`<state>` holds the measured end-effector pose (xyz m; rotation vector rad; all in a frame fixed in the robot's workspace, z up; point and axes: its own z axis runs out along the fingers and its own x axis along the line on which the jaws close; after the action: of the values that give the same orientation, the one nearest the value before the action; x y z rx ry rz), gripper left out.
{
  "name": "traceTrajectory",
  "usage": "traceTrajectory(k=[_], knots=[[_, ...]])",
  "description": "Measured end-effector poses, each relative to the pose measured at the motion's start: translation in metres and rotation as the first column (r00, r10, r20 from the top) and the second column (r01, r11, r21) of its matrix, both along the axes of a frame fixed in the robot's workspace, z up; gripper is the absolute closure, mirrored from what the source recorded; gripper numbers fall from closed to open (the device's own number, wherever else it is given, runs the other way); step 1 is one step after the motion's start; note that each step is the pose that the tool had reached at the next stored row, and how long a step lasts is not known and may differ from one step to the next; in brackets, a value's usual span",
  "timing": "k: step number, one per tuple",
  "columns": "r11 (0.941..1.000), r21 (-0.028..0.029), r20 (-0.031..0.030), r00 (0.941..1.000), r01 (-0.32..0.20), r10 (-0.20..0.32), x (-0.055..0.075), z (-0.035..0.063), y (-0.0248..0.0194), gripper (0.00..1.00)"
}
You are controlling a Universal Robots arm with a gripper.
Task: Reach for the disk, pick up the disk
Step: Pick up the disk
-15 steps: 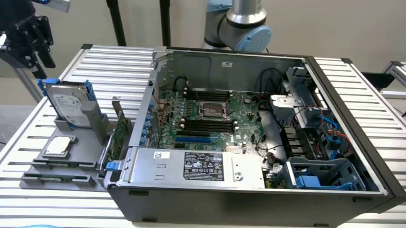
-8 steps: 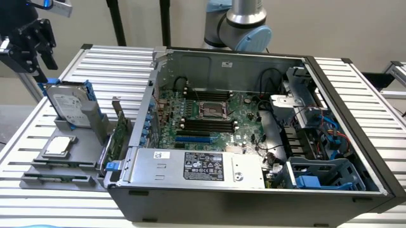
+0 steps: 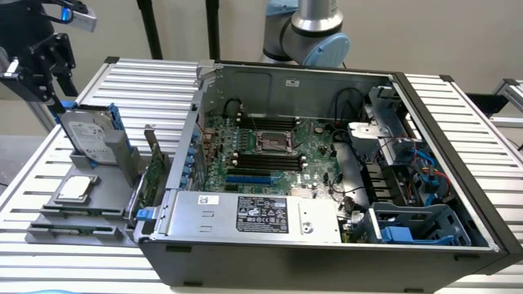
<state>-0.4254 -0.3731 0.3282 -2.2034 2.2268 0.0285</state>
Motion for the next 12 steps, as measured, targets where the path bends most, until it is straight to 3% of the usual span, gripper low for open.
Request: traceTrajectory(k=[12], knots=[[1.0000,0.0000,0.0001,1.0000,0.000,0.000,0.000,-0.0218,0.0000,0.46]])
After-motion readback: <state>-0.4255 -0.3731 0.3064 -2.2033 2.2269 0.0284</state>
